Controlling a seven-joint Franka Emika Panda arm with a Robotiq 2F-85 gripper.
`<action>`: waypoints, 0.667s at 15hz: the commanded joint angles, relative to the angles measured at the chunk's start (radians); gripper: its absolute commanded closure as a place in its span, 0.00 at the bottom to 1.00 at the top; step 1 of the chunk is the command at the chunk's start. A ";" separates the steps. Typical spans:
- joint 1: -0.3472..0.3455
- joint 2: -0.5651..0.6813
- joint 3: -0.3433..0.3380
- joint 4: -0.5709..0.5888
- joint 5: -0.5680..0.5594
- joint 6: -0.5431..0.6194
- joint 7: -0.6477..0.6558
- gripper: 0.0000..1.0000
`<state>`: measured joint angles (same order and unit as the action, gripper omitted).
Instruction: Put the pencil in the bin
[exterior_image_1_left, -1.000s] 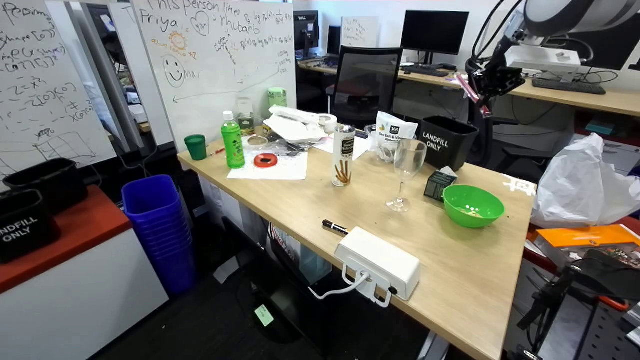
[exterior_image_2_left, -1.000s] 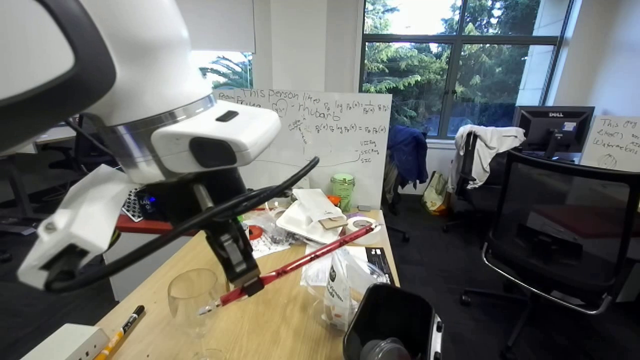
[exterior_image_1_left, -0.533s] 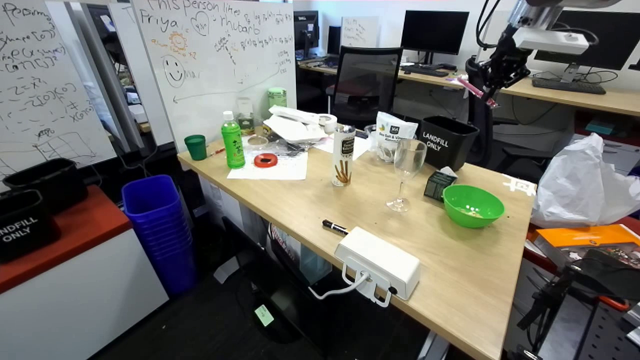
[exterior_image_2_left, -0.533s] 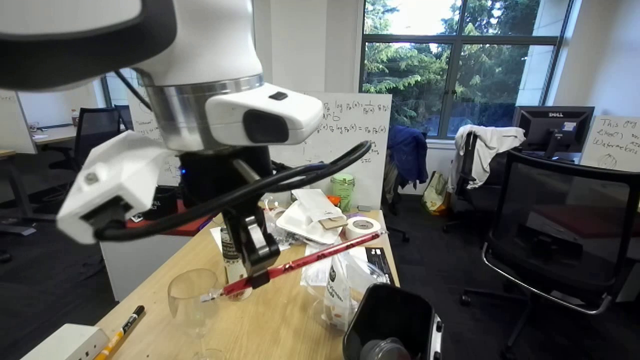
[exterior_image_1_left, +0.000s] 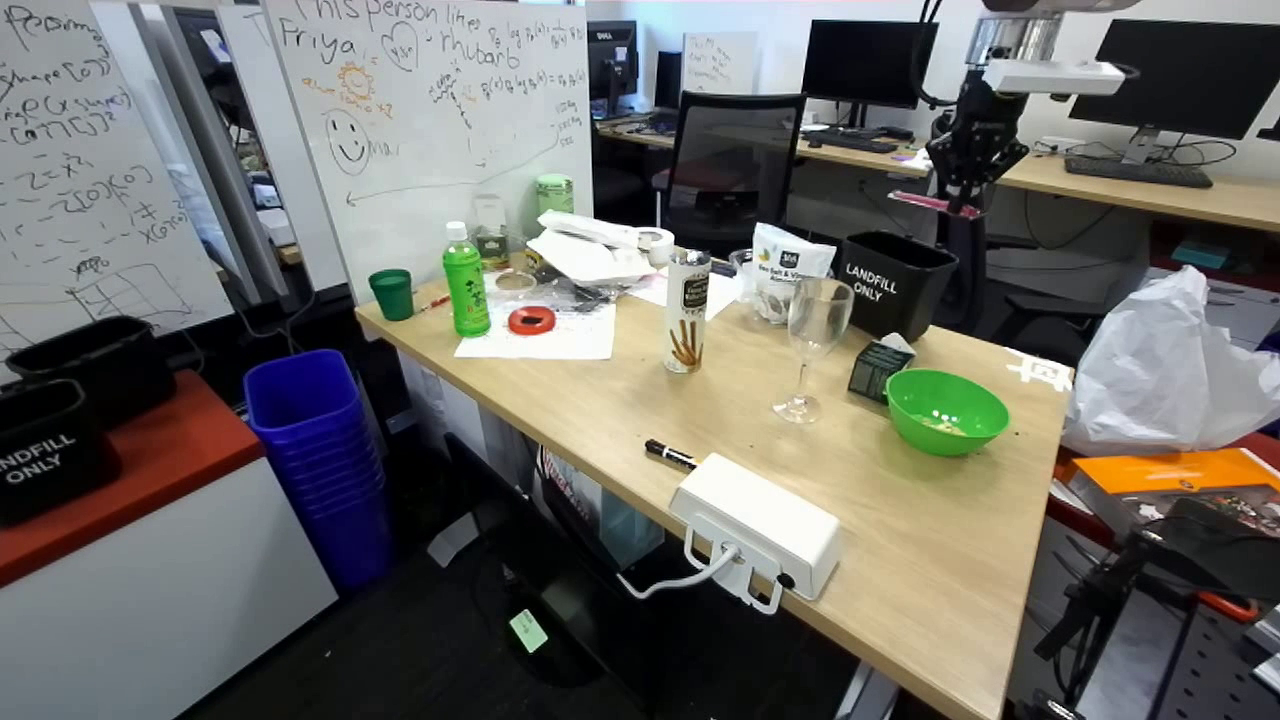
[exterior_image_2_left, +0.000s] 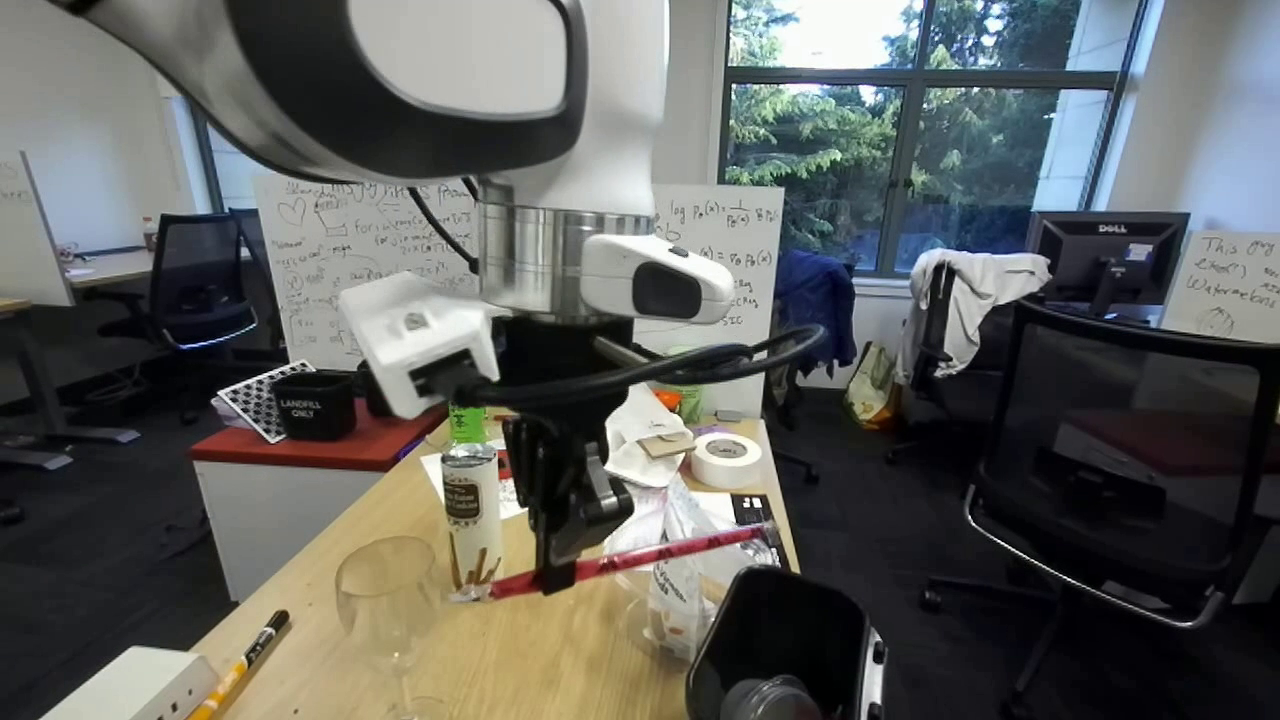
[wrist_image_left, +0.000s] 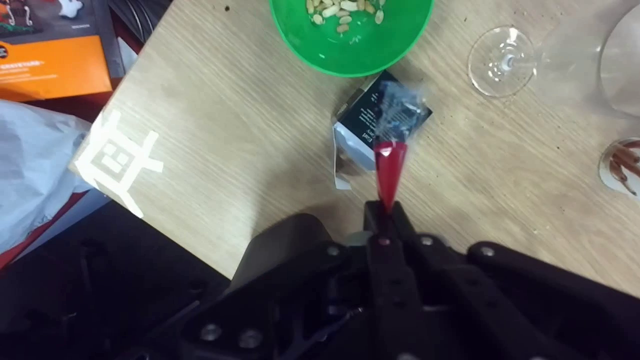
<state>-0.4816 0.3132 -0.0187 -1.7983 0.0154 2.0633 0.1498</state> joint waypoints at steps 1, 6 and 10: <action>0.093 0.101 -0.111 0.164 -0.005 -0.167 -0.026 1.00; 0.135 0.206 -0.173 0.322 -0.063 -0.321 -0.064 1.00; 0.157 0.283 -0.191 0.411 -0.118 -0.332 -0.041 1.00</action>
<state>-0.3515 0.5360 -0.1806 -1.4754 -0.0761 1.7738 0.1114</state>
